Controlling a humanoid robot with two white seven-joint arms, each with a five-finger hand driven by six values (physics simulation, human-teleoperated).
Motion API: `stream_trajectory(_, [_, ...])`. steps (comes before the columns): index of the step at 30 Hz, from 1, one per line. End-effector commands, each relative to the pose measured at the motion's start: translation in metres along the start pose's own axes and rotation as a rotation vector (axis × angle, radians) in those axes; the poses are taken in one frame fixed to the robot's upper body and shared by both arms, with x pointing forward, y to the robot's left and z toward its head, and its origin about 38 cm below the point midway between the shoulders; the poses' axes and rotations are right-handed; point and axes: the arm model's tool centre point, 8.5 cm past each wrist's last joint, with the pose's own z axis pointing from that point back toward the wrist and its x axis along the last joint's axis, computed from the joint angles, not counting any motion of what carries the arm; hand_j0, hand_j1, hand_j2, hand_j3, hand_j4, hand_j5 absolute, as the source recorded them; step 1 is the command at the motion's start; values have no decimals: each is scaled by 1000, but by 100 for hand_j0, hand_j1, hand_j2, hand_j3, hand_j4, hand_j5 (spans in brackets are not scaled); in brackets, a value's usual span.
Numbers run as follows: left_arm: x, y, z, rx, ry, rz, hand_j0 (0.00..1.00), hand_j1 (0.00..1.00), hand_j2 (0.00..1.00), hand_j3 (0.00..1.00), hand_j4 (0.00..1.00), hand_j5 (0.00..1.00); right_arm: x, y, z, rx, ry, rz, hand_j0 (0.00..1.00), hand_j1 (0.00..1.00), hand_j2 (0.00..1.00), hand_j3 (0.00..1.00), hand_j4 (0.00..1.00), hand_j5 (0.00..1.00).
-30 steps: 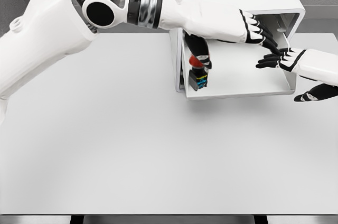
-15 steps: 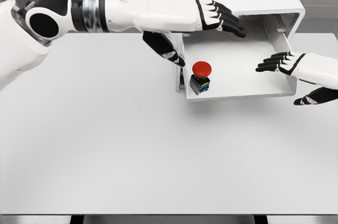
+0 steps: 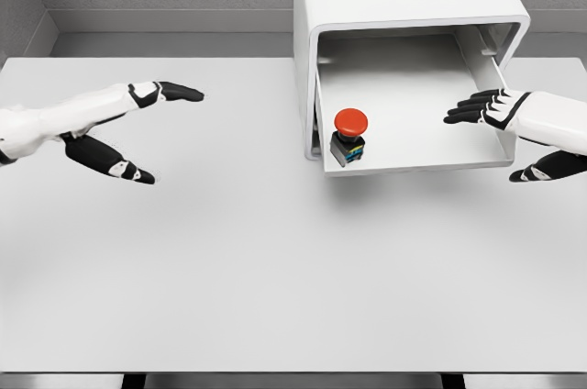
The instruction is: Slide open multi-storey tabletop storage cabinets and put open load switch and slide close multi-storey tabletop storage cabinets
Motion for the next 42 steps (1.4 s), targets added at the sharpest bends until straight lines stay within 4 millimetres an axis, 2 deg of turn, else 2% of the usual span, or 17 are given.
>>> stream_trajectory(1, [-10, 25, 22, 74, 62, -20, 100, 100, 100, 100, 100, 100, 0, -1, 1, -5, 2, -4, 100, 100, 100, 100, 100, 100])
stream_trajectory(5, [-14, 24, 24, 73, 76, -13, 100, 100, 100, 100, 100, 100, 2, -1, -1, -8, -7, -5, 100, 100, 100, 100, 100, 100])
stream_trajectory(11, [-19, 9, 10, 61, 52, 17, 100, 100, 100, 100, 100, 100, 7, 9, -15, -29, -45, -35, 100, 100, 100, 100, 100, 100])
stream_trajectory(14, [-20, 5, 6, 63, 45, 29, 100, 100, 100, 100, 100, 100, 12, 12, -29, -46, -84, -50, 100, 100, 100, 100, 100, 100])
stream_trajectory(16, [-29, -10, 4, 33, 60, 64, 100, 100, 100, 100, 100, 100, 14, 12, -32, -52, -93, -53, 100, 100, 100, 100, 100, 100])
stream_trajectory(18, [-32, -24, -7, 21, 43, 95, 100, 100, 100, 100, 100, 100, 16, 14, -40, -55, -110, -60, 100, 100, 100, 100, 100, 100])
stream_trajectory(23, [-42, -35, 1, 13, 76, 125, 100, 100, 100, 100, 100, 100, 17, 15, -50, -32, -130, -60, 100, 100, 100, 100, 100, 100])
stream_trajectory(26, [-45, -43, 8, 9, 96, 142, 100, 100, 100, 100, 100, 100, 15, 12, -49, -35, -125, -54, 100, 100, 100, 100, 100, 100])
stream_trajectory(30, [-48, -44, 11, 12, 108, 148, 100, 100, 100, 100, 100, 100, 9, 7, -49, -49, -108, -48, 100, 100, 100, 100, 100, 100])
stream_trajectory(33, [-50, -47, 11, 12, 113, 155, 100, 100, 100, 100, 100, 100, 4, 10, -58, -36, -111, -59, 100, 100, 100, 100, 100, 100])
stream_trajectory(40, [-52, -46, 13, 13, 118, 155, 100, 100, 100, 100, 100, 100, -1, 2, -56, -50, -96, -48, 100, 100, 100, 100, 100, 100])
stream_trajectory(42, [-52, -46, 13, 13, 118, 155, 100, 100, 100, 100, 100, 100, -2, -2, -69, -75, -114, -55, 100, 100, 100, 100, 100, 100])
